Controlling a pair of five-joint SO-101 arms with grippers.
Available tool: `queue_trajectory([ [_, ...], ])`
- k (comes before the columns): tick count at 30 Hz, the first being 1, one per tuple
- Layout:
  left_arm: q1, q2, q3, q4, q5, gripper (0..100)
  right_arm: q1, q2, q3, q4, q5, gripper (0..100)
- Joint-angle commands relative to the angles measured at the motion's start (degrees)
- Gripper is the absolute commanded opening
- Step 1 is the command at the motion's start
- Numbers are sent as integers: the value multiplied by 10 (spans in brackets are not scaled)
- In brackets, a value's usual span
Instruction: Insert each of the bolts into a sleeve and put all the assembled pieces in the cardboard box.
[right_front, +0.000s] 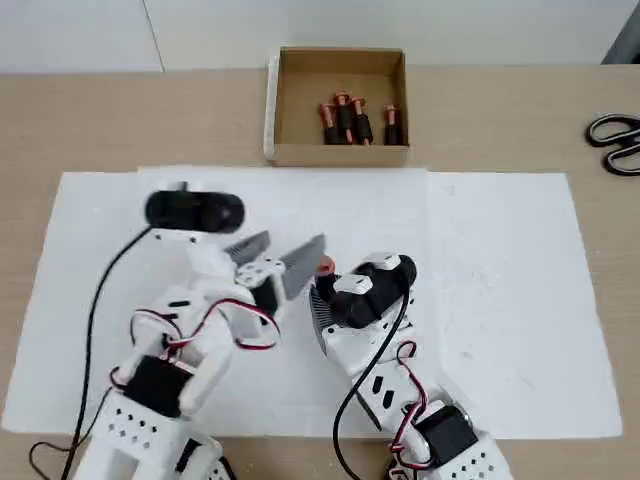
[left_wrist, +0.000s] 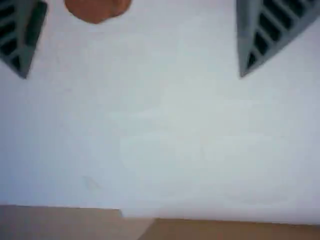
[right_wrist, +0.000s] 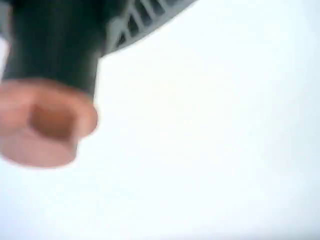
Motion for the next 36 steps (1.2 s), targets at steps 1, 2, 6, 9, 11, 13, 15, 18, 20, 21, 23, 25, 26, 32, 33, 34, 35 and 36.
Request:
queue_trajectory([
  [1,-71,-7,-76,59,1,257,27,-8,4,0,-4,4],
  [2,-105,-7,-88,71,1,257,39,-8,4,0,-4,4],
  [6,-274,-7,-125,97,-34,257,81,-7,4,-3,-3,4],
  [9,-406,-4,-131,108,-175,257,118,-5,4,-4,-1,4],
  [11,-462,-4,-126,120,-248,257,158,-5,4,0,9,4],
  [13,-501,-6,-116,144,-288,257,206,-5,2,7,49,4],
  [15,-527,-4,-107,163,-324,257,255,-5,-12,33,73,4],
  [18,-532,-4,-68,158,-347,257,305,-4,-77,80,95,4],
  [20,-528,-3,-38,141,-347,257,315,-3,-144,111,102,4],
  [21,-526,-3,-25,135,-347,256,315,0,-179,124,102,4],
  [23,-521,-3,-9,131,-345,256,316,24,-244,139,106,4],
  [25,-513,-4,-6,134,-345,255,318,83,-306,139,120,4],
  [26,-508,-6,-6,134,-345,255,318,122,-341,134,121,4],
  [32,-500,-6,-9,146,-342,254,305,444,-578,6,119,4],
  [33,-500,-6,-9,149,-332,254,298,503,-621,-11,119,4],
  [34,-500,-6,-8,152,-320,254,291,560,-660,-22,118,4],
  [35,-500,-6,-7,157,-307,254,282,618,-701,-31,118,4],
  [36,-500,-6,-7,164,-297,254,274,670,-738,-37,118,4],
])
